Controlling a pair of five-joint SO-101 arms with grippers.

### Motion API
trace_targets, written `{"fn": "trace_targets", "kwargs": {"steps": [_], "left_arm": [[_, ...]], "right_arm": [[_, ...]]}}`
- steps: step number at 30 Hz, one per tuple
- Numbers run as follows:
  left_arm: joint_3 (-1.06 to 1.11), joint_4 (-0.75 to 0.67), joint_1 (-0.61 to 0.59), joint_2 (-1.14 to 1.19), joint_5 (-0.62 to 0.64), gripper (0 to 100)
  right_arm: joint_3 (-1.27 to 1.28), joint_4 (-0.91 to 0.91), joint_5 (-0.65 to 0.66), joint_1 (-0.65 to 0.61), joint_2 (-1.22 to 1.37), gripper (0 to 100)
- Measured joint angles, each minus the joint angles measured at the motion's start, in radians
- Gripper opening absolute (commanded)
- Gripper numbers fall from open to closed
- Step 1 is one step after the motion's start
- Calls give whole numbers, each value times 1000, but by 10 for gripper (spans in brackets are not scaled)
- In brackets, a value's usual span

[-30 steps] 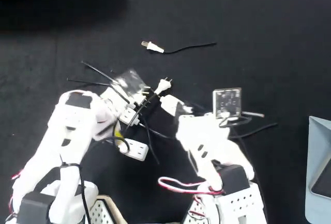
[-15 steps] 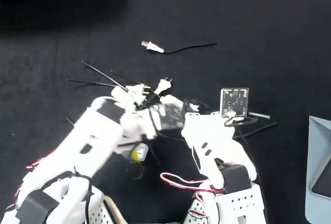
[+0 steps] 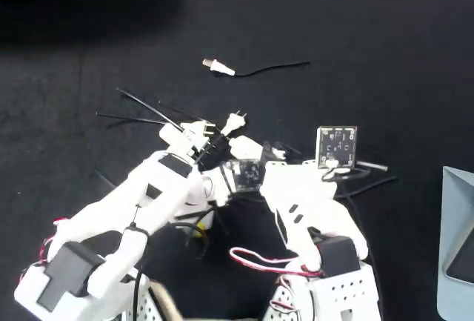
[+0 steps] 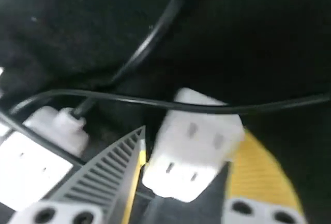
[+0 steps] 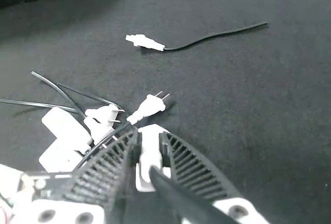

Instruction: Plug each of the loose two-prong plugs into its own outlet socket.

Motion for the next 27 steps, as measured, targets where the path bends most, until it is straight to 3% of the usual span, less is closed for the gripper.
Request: {"fn": "trace_targets", "kwargs": {"steps": [6, 18, 22, 27], "left_arm": [[-3, 0, -49, 0, 32, 27], [-2, 2, -298, -26, 84, 29], [-3, 92, -376, -153, 98, 29], [-3, 115, -468, -387, 206, 29]], "right_arm": [[0, 0, 0, 3, 0, 13], [0, 0, 0, 3, 0, 13], [0, 0, 0, 3, 0, 13], [0, 0, 0, 3, 0, 13]]}}
